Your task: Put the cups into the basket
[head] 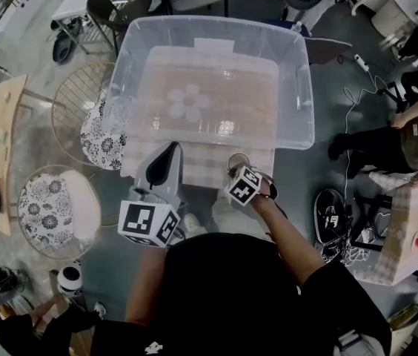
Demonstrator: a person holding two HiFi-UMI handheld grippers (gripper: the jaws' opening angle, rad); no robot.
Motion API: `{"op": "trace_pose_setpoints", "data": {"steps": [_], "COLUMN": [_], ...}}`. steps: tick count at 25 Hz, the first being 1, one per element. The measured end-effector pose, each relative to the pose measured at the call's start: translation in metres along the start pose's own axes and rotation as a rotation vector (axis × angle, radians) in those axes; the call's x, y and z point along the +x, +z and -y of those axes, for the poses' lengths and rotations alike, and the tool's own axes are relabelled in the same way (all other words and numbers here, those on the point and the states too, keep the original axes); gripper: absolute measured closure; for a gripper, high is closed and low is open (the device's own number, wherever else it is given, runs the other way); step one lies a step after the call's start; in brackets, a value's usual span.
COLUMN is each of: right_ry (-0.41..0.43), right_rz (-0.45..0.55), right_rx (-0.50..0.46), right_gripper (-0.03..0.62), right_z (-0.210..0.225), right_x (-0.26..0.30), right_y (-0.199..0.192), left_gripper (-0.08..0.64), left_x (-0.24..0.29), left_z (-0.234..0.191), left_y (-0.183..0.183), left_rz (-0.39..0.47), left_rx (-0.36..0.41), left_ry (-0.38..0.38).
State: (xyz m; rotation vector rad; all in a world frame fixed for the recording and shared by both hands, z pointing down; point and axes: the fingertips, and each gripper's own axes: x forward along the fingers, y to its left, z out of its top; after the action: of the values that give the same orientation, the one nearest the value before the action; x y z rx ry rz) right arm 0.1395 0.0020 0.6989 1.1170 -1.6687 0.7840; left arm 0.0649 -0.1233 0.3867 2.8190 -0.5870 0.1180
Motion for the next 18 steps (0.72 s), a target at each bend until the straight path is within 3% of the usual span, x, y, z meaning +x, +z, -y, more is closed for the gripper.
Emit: {"op": "trace_pose_setpoints", "data": {"steps": [18], "right_ry": [-0.009], "right_rz": [0.294], "right_rx": [-0.092], "right_gripper": [0.557], "right_z": [-0.024], "right_x": [-0.161], "right_y": [0.06], "left_gripper": [0.554], "left_x": [0.019], "left_z": [0.006], "left_y": [0.002], "left_rz": [0.001], "left_rx": [-0.009], "left_ry": [-0.067]}}
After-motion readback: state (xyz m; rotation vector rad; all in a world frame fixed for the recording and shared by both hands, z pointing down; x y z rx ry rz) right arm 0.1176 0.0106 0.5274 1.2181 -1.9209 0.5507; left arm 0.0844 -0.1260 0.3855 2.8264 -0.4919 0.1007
